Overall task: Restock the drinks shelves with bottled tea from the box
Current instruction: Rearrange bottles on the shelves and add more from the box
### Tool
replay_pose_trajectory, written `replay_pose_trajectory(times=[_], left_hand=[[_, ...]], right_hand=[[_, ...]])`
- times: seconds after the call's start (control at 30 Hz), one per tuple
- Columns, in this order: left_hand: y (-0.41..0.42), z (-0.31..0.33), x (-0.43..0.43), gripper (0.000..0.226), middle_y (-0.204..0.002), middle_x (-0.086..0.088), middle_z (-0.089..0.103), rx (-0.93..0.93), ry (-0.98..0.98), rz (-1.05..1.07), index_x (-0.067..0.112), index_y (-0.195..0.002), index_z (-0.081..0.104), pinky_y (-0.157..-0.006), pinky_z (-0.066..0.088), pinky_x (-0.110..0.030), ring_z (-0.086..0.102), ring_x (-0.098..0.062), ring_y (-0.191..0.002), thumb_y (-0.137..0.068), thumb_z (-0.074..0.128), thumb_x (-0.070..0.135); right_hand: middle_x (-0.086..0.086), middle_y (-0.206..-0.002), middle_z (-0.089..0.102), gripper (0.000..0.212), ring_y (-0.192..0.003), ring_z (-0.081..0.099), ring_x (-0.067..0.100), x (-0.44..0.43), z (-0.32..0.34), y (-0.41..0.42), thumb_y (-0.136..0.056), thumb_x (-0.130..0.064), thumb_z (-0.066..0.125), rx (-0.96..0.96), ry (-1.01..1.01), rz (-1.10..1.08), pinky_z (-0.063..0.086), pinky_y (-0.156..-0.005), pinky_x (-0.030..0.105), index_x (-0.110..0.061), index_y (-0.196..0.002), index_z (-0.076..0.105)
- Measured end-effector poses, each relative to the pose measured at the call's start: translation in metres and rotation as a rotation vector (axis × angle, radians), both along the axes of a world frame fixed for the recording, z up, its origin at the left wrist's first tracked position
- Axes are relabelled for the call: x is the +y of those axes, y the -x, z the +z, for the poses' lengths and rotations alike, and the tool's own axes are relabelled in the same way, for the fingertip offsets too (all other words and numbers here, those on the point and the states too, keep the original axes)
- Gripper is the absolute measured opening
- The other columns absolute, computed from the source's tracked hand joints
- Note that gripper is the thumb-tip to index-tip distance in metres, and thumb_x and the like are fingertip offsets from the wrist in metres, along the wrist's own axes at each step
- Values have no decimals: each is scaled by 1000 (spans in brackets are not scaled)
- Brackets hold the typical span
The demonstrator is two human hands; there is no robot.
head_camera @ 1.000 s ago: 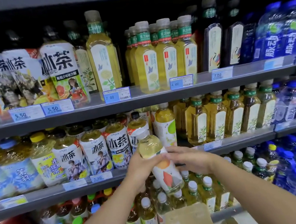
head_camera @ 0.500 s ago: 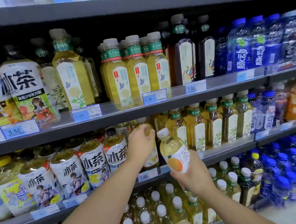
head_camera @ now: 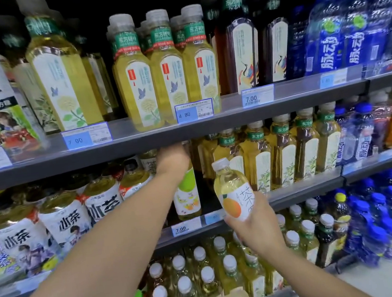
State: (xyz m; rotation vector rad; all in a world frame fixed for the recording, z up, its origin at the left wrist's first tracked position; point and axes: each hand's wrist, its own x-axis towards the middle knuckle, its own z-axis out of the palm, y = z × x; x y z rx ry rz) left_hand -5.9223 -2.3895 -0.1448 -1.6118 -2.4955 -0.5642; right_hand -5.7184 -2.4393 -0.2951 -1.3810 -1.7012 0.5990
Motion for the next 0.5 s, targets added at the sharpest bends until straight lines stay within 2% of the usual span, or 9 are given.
replay_pose_trajectory(times=[0.13, 0.23, 0.3, 0.4, 0.5], left_hand=[[11, 9, -11, 36, -133, -17, 56, -61, 46, -110, 16, -135, 53, -87, 45, -35, 56, -35, -116, -100, 47, 23], [18, 16, -16, 35, -136, -18, 55, -76, 115, -171, 13, -132, 54, -87, 43, -31, 55, -33, -118, -100, 45, 23], [17, 20, -18, 41, -144, -16, 50, -50, 156, -174, 14, -138, 49, -97, 42, -35, 51, -32, -125, -103, 40, 32], [16, 23, -16, 55, -159, -13, 32, -12, 187, -170, 20, -152, 33, -114, 29, -42, 36, -33, -142, -105, 37, 47], [23, 28, -15, 54, -165, -11, 19, 31, 213, -138, 19, -156, 27, -121, 20, -45, 24, -32, -149, -106, 38, 39]], right_hand=[[-5, -112, 54, 74, -102, 57, 16, 2, 18, 19, -66, -59, 77, -5, -41, -1, 55, -84, 41, -24, -123, 44], [-1, -117, 52, 78, -105, 55, 20, 5, 31, 37, -68, -54, 79, -4, -76, -19, 54, -87, 43, -19, -127, 43], [1, -118, 52, 77, -107, 53, 21, 8, 36, 50, -70, -53, 80, -6, -89, -40, 52, -89, 44, -17, -127, 42], [2, -118, 51, 79, -110, 49, 21, 12, 38, 70, -72, -52, 79, 20, -136, -86, 49, -95, 42, -16, -129, 39], [1, -118, 51, 81, -110, 48, 18, 18, 42, 83, -72, -54, 79, -2, -211, -145, 48, -96, 38, -19, -131, 36]])
